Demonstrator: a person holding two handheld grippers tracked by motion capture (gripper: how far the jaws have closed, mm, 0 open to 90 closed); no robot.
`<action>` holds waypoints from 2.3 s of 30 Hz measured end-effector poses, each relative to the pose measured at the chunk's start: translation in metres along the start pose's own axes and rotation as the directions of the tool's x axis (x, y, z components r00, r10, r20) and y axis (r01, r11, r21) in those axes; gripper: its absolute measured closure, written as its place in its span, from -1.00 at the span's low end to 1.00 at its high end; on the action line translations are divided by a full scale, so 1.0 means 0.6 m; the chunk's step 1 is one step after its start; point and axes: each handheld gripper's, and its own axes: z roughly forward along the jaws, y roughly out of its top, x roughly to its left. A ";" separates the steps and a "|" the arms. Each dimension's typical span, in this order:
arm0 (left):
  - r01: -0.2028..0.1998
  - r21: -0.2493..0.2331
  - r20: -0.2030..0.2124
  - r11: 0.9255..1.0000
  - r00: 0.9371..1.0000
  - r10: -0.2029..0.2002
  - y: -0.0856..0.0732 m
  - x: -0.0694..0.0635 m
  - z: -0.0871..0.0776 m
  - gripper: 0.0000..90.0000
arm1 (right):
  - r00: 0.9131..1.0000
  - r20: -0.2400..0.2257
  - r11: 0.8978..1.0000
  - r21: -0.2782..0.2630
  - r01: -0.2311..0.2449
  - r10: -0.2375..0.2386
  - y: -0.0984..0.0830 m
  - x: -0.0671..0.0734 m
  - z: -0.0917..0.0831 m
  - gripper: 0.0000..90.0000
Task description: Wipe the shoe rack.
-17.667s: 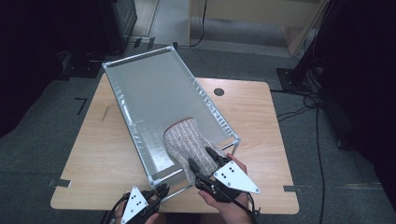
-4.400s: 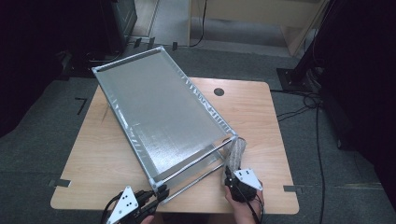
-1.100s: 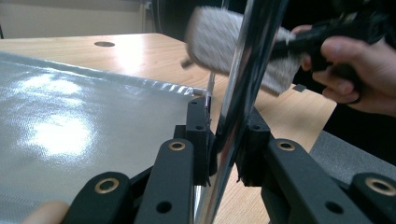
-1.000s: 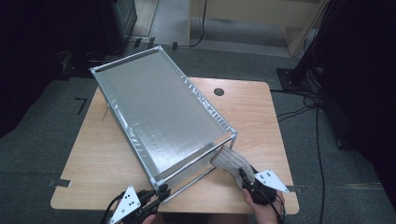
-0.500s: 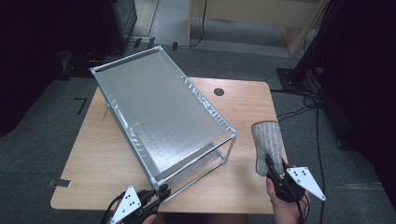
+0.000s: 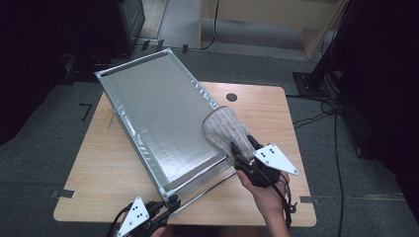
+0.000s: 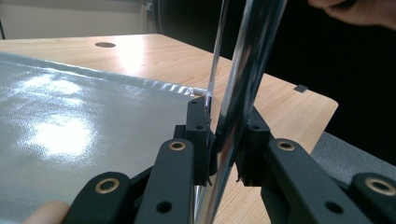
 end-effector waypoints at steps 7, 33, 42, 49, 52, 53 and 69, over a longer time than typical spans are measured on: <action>-0.002 0.002 0.003 1.000 1.000 0.002 0.000 0.000 0.002 0.75 | 0.999 0.028 0.999 -0.027 0.034 -0.033 -0.009 0.013 0.005 0.31; 0.003 0.006 0.018 1.000 1.000 -0.003 -0.001 -0.008 0.013 0.74 | 0.995 0.101 1.000 0.007 -0.022 0.022 0.007 0.023 0.030 0.35; 0.003 0.006 0.017 1.000 1.000 -0.004 -0.001 -0.014 0.018 0.75 | 0.989 -0.139 0.997 0.041 0.062 -0.056 0.004 0.109 0.010 0.36; -0.016 0.016 0.011 1.000 1.000 0.016 0.000 -0.015 0.019 0.75 | 0.976 -0.177 0.992 -0.020 0.123 -0.124 -0.014 0.132 -0.026 0.36; -0.014 0.015 0.015 1.000 1.000 0.014 0.000 -0.014 0.019 0.75 | 0.994 -0.081 0.996 -0.048 0.071 -0.075 -0.025 0.088 -0.038 0.36; -0.014 0.014 0.015 1.000 1.000 0.014 0.000 -0.014 0.019 0.75 | 0.997 -0.040 0.997 -0.052 0.060 -0.062 -0.029 0.074 -0.044 0.36; -0.009 0.015 0.011 1.000 1.000 0.009 0.000 -0.015 0.025 0.75 | 0.995 0.093 0.988 0.151 0.027 -0.041 -0.197 0.016 -0.026 0.38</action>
